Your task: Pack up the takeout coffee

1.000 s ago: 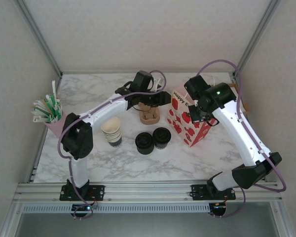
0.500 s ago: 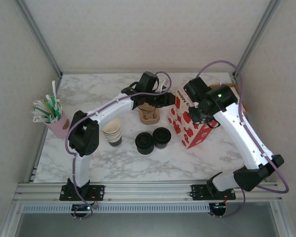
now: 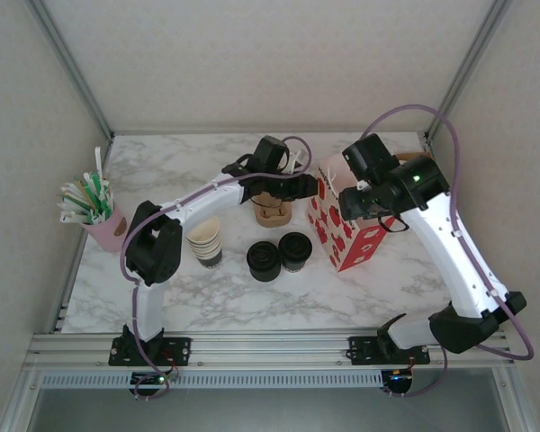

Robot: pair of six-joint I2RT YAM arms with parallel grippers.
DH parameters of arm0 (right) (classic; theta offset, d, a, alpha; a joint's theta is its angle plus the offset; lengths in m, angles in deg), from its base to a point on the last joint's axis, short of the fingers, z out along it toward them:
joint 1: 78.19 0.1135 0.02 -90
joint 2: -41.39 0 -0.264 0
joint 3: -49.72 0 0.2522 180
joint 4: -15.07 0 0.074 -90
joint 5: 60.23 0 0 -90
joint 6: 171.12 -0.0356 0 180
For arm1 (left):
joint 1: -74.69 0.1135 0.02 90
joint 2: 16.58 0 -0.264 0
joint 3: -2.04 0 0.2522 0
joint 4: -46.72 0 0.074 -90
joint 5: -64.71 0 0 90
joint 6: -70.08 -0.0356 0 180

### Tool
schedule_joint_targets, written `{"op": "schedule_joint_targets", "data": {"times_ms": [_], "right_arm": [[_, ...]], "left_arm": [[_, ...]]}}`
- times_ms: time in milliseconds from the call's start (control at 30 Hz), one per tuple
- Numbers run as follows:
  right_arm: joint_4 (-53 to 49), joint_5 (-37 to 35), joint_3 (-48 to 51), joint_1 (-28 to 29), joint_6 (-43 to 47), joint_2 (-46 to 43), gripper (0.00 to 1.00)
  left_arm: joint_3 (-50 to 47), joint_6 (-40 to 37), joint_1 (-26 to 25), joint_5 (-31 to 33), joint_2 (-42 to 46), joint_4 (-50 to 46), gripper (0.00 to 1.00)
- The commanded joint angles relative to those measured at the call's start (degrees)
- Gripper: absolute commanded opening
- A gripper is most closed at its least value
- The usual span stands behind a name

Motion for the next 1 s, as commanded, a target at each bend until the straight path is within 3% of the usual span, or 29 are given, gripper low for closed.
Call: {"op": "schedule_joint_targets", "data": {"times_ms": [0, 133, 167, 400, 467, 667, 733, 967], "right_arm": [[4.1, 4.3, -1.9, 0.4, 0.1, -3.1, 0.72], [8.6, 10.4, -2.5, 0.4, 0.8, -5.4, 0.98], [9.6, 11.9, -2.6, 0.4, 0.9, -5.9, 0.99], [14.5, 20.1, -4.8, 0.4, 0.8, -6.1, 0.99], [15.2, 22.1, -5.8, 0.8, 0.3, -4.8, 0.99], [16.7, 21.5, -8.3, 5.6, 1.3, 0.5, 0.99], [16.6, 18.5, -10.1, 8.1, 2.0, 3.0, 0.99], [12.9, 12.5, -21.9, 16.4, 3.8, 16.3, 0.99]], "left_arm": [[-1.6, 0.9, 0.5, 0.9, 3.4, 1.5, 0.34], [-2.7, 1.2, 1.4, 1.9, 5.7, 1.6, 0.38], [-2.9, 1.1, 1.5, 2.2, 6.5, 1.5, 0.39], [-2.3, -0.2, 3.6, 3.8, 11.4, -1.0, 0.54], [-3.0, -0.9, 5.0, 4.5, 13.4, -1.9, 0.63], [-10.5, 0.7, 11.2, 7.1, 21.9, -0.2, 0.92], [-13.9, 2.0, 13.7, 7.4, 24.8, 1.7, 0.97], [-20.6, 2.6, 23.2, 5.3, 29.6, 4.4, 1.00]]}}
